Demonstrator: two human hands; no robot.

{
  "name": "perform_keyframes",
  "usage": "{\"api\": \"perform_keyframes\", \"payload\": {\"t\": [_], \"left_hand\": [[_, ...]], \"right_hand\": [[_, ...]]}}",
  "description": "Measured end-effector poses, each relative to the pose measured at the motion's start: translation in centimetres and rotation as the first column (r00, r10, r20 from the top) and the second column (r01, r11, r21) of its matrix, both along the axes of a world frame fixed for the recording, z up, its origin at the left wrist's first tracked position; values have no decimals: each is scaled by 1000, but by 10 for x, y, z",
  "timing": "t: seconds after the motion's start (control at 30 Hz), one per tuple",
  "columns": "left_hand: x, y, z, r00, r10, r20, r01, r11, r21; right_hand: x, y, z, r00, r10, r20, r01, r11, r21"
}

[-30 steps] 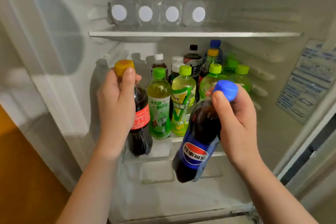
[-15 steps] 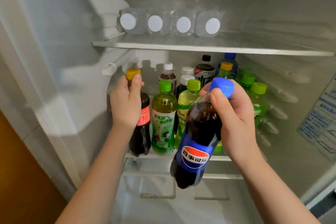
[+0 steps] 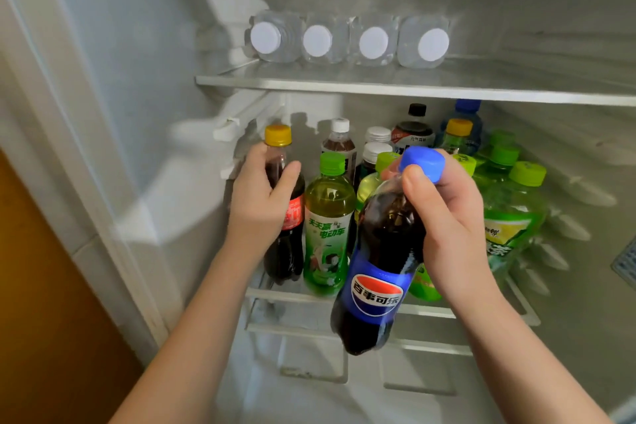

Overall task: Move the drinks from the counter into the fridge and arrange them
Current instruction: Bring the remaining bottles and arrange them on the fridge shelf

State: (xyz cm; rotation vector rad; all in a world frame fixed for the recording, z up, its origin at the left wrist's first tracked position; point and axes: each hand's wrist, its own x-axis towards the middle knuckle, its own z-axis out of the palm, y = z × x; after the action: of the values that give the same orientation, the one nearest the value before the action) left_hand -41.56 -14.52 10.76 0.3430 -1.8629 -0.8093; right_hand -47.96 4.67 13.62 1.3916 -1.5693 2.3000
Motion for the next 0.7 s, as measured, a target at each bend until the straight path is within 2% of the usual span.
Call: {"api": "perform_keyframes", "payload": {"t": [0.1,0.3,0.43,0.53,0.7], "left_hand": [[14,13,-1,999,-31,-13,31,1000,0],[54,40,-3,985,25,-172,-13,997,70],[77,48,-5,991,-19,-132,33,994,108],[89,49,-11,991,-62,-115,76,990,117],[100,51,-16,992,-80,-92,92,987,135]], "right_hand": [[3,-7,-1,1000,7,-14,-7,1000,5],[10,-25,3,998,-7,-58,10,999,44],[13,-47,13,994,9,-112,2,995,99],[17,-66,24,976,27,-217,16,981,195],[12,-95,39,871,-11,-491,215,908,360]]}}
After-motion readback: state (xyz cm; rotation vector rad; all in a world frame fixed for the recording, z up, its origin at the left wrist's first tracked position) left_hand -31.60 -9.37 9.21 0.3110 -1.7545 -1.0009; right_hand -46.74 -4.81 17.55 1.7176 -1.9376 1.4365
